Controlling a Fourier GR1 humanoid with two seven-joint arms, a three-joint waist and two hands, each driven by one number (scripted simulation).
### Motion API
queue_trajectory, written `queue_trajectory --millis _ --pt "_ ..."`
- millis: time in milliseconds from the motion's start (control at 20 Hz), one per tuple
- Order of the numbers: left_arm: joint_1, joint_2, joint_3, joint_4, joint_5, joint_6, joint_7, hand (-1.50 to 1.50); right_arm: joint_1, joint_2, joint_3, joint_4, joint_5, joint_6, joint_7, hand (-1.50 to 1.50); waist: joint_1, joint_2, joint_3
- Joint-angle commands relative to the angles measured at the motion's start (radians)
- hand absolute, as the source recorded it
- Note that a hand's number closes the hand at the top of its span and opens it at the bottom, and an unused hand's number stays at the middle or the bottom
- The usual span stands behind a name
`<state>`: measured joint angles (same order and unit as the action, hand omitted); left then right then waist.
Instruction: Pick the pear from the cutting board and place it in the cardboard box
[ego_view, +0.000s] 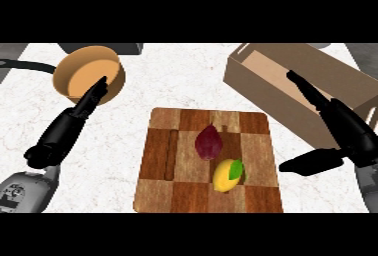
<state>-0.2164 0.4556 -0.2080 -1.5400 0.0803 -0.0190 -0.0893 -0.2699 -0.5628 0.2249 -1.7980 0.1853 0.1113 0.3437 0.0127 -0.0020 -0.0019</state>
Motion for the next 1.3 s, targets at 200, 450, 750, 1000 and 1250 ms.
queue_trajectory --millis 200,450,750,1000,1250 --pt "0.032 -0.041 -0.015 0.018 -0.049 0.010 -0.047 0.00 -0.235 0.032 0.161 -0.026 0.022 0.225 0.358 -1.50 0.002 0.000 0.000" --pt "-0.085 -0.037 0.023 0.004 -0.025 -0.016 0.091 0.00 -0.401 0.173 0.206 -0.001 -0.035 0.312 0.637 -1.50 -0.005 0.000 0.001" --pt "-0.006 -0.073 0.050 0.072 -0.073 -0.026 -0.041 0.00 -0.368 0.301 0.238 0.071 0.051 0.289 0.677 -1.50 -0.010 0.002 0.001" --pt "0.000 -0.053 0.090 -0.026 -0.040 -0.070 0.041 0.00 -0.402 0.369 0.249 0.134 0.071 0.301 0.705 -1.50 -0.005 0.001 0.002" --pt "0.049 -0.095 0.059 0.021 -0.116 -0.048 -0.035 0.00 -0.386 0.366 0.263 0.147 0.167 0.298 0.706 -1.50 -0.010 0.001 0.001"
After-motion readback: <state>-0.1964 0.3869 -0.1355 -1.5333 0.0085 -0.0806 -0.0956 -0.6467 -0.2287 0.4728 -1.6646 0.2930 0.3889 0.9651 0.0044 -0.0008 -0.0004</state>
